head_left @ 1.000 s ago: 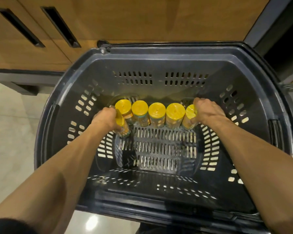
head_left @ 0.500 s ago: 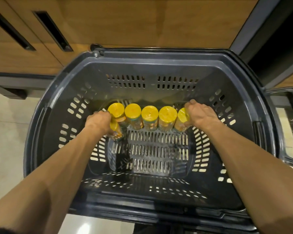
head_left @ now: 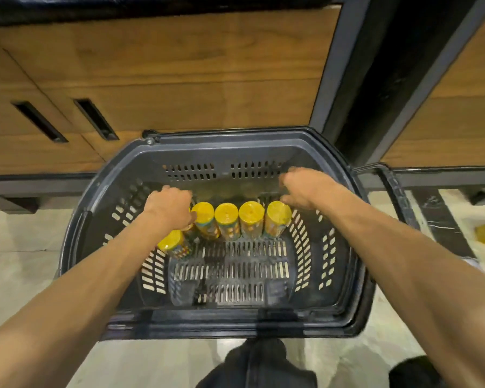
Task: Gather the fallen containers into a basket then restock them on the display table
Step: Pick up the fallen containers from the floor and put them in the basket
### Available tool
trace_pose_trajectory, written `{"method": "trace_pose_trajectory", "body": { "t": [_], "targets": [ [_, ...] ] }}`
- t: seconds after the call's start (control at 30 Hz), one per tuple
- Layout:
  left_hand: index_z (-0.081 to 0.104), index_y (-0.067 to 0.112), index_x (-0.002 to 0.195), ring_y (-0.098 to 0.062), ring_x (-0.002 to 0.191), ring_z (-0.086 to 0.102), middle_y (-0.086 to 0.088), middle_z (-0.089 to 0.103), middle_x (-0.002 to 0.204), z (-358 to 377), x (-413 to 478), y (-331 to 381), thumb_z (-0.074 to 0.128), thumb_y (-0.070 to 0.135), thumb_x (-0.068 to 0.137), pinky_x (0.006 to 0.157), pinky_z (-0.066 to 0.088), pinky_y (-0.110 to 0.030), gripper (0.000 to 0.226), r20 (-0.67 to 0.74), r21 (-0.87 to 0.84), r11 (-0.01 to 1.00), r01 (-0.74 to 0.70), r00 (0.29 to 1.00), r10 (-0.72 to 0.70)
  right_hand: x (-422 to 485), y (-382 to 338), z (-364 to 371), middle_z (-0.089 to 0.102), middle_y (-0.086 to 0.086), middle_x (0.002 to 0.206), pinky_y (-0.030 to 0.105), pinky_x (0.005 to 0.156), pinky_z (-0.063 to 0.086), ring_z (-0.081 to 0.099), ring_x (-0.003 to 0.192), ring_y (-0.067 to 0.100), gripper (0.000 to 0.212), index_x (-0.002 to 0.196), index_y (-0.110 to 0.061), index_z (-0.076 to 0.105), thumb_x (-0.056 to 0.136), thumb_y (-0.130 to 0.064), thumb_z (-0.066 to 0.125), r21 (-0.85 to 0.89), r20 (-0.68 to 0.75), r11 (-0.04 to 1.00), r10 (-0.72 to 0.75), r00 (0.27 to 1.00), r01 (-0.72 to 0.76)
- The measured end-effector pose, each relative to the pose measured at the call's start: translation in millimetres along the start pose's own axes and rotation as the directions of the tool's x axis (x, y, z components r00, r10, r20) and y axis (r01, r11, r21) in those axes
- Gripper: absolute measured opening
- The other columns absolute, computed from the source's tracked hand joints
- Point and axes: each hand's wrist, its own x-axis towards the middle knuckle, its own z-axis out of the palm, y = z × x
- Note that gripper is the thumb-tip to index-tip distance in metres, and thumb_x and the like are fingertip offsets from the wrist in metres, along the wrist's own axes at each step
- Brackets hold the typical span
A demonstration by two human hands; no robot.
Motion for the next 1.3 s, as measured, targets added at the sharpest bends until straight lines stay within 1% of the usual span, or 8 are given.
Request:
{"method": "trace_pose_trajectory", "body": {
  "t": [0.13, 0.33, 0.47, 0.6, 0.7, 0.77, 0.97, 1.3],
  "targets": [
    [0.052, 0.017, 0.13, -0.034, 0.124, 0.048, -0.01, 0.058, 0.13, -54.4, -14.7, 15.4, 0.051, 0.051, 0.093, 0.097, 0.041, -0.045, 0.05, -0.103, 0.035, 0.997, -0.064, 0.992, 0.067, -38.7, 13.9, -43.9, 0.057, 0.012, 0.128, 0.043, 0.092, 0.05, 0.056, 0.116, 0.032, 0.042, 0.126, -0.014, 0.057, 0.093, -0.039, 0.057, -0.052, -0.123, 0.999, -0.022, 0.992, 0.015],
    [0.05, 0.018, 0.132, -0.035, 0.121, 0.048, -0.012, 0.057, 0.126, -130.4, -41.7, 57.6, 0.051, 0.05, 0.094, 0.093, 0.042, -0.044, 0.049, -0.276, 0.021, 0.989, -0.144, 0.95, 0.144, -102.7, 47.3, -92.3, 0.057, 0.009, 0.12, 0.042, 0.084, 0.05, 0.054, 0.11, 0.028, 0.035, 0.12, -0.015, 0.056, 0.095, -0.04, 0.055, -0.076, -0.286, 0.996, 0.031, 0.958, -0.055],
    [0.051, 0.019, 0.131, -0.035, 0.118, 0.049, -0.012, 0.056, 0.125, -164.5, -52.5, 93.5, 0.052, 0.05, 0.093, 0.092, 0.044, -0.046, 0.049, -0.36, 0.053, 0.977, -0.207, 0.908, 0.212, -141.0, 79.4, -92.2, 0.051, 0.011, 0.13, 0.045, 0.093, 0.049, 0.049, 0.12, 0.03, 0.046, 0.133, -0.015, 0.051, 0.095, -0.041, 0.056, -0.113, -0.263, 0.986, 0.09, 0.961, -0.123],
    [0.048, 0.018, 0.132, -0.036, 0.12, 0.048, -0.013, 0.054, 0.128, -188.4, -66.9, 137.8, 0.051, 0.049, 0.094, 0.093, 0.043, -0.048, 0.05, -0.369, 0.103, 0.958, -0.268, 0.884, 0.287, -181.3, 117.7, -78.0, 0.048, 0.015, 0.134, 0.049, 0.098, 0.044, 0.045, 0.124, 0.035, 0.051, 0.135, -0.014, 0.048, 0.095, -0.044, 0.054, -0.094, -0.214, 0.97, 0.201, 0.956, -0.225],
    [0.046, 0.018, 0.134, -0.035, 0.122, 0.047, -0.012, 0.052, 0.13, -202.7, -79.4, 177.3, 0.051, 0.05, 0.095, 0.092, 0.043, -0.046, 0.051, -0.378, 0.147, 0.927, -0.344, 0.847, 0.374, -213.9, 148.5, -67.6, 0.043, 0.015, 0.14, 0.049, 0.099, 0.04, 0.042, 0.127, 0.036, 0.049, 0.14, -0.015, 0.045, 0.097, -0.036, 0.054, -0.038, -0.196, 0.949, 0.299, 0.934, -0.312],
    [0.044, 0.02, 0.137, -0.033, 0.124, 0.047, -0.01, 0.052, 0.133, -212.5, -87.3, 207.2, 0.051, 0.051, 0.095, 0.094, 0.044, -0.046, 0.053, -0.395, 0.179, 0.904, -0.388, 0.814, 0.427, -239.9, 169.1, -61.8, 0.043, 0.014, 0.139, 0.047, 0.098, 0.04, 0.041, 0.127, 0.035, 0.048, 0.141, -0.015, 0.044, 0.097, -0.033, 0.054, -0.009, -0.197, 0.928, 0.364, 0.91, -0.373],
    [0.041, 0.025, 0.14, -0.03, 0.126, 0.045, -0.005, 0.049, 0.136, -235.1, -106.0, 311.0, 0.048, 0.055, 0.094, 0.094, 0.045, -0.045, 0.055, -0.378, 0.266, 0.829, -0.492, 0.738, 0.559, -334.9, 218.2, -23.2, 0.045, 0.014, 0.135, 0.047, 0.097, 0.041, 0.042, 0.125, 0.034, 0.056, 0.136, -0.013, 0.047, 0.092, -0.045, 0.057, 0.118, -0.215, 0.839, 0.544, 0.811, -0.532],
    [0.046, 0.02, 0.135, -0.033, 0.12, 0.045, -0.011, 0.05, 0.13, -212.8, -113.1, 471.0, 0.051, 0.047, 0.095, 0.095, 0.04, -0.045, 0.049, -0.247, 0.265, 0.637, -0.723, 0.588, 0.77, -441.5, 293.8, 93.3, 0.045, 0.013, 0.138, 0.044, 0.1, 0.043, 0.042, 0.127, 0.034, 0.056, 0.14, -0.019, 0.046, 0.091, -0.044, 0.058, 0.258, 0.051, 0.598, 0.776, 0.629, -0.759]
  ]
}}
